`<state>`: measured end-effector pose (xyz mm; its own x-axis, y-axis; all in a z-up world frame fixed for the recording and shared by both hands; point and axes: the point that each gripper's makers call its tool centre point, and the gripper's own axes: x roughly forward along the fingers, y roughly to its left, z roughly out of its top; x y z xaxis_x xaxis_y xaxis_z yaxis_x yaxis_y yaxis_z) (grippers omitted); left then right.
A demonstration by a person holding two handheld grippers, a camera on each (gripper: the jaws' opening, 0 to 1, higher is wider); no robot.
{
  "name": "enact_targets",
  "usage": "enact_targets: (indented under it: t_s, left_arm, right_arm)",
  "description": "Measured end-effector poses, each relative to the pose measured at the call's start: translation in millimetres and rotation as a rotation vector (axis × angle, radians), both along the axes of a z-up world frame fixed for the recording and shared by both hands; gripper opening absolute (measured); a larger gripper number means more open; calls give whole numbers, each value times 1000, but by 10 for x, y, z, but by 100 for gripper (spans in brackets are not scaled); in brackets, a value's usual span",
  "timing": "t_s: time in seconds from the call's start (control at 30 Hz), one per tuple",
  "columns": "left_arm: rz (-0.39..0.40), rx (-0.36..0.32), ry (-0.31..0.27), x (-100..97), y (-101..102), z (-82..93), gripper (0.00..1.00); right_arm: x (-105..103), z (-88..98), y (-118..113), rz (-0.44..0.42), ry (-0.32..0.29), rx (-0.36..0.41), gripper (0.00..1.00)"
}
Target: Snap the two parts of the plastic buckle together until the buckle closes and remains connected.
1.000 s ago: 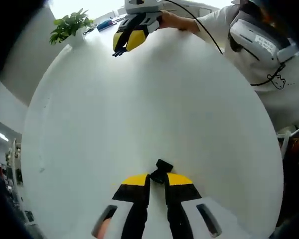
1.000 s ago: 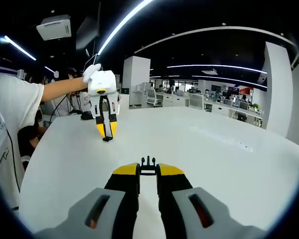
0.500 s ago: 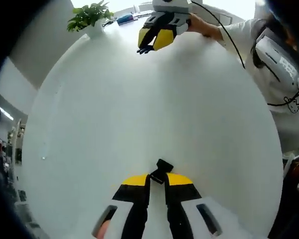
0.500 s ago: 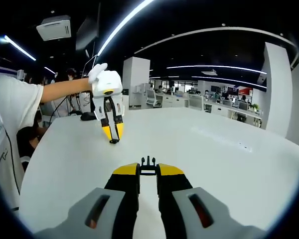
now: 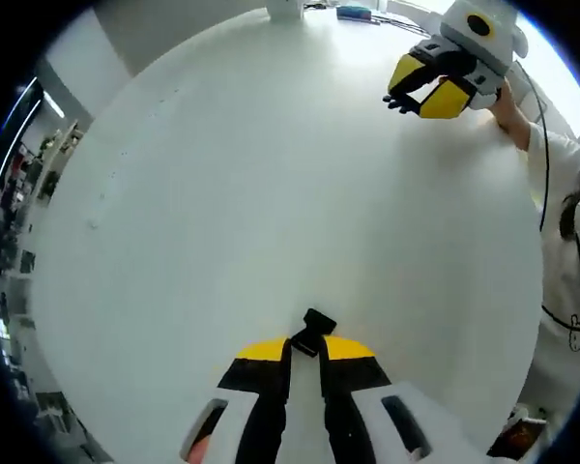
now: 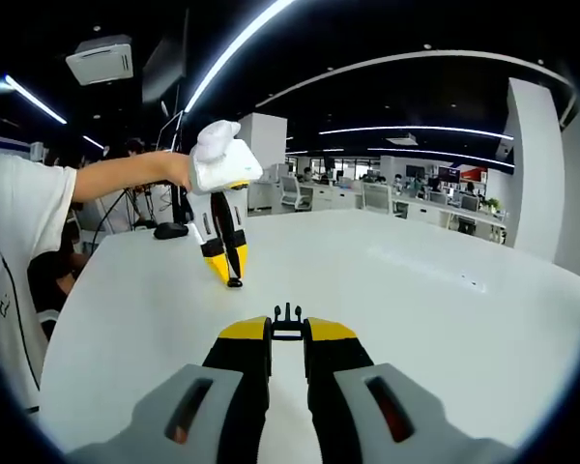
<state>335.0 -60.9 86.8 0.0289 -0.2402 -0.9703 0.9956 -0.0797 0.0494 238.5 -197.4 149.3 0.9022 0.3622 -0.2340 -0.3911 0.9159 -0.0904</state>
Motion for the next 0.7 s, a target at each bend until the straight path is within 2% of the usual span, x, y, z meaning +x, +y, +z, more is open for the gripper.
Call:
enact_targets:
  t_s: [0.37, 0.47, 0.7]
  left_arm:
    - [118, 67, -8, -36, 118, -4, 10]
    - [158, 97, 13, -54, 158, -10, 11]
    - [193, 124, -41, -36, 175, -15, 11]
  right_arm:
    - [25, -21, 16, 5, 13, 20, 12]
    - [32, -26, 9, 1, 15, 22, 12]
    - [41, -32, 16, 2, 21, 31, 12]
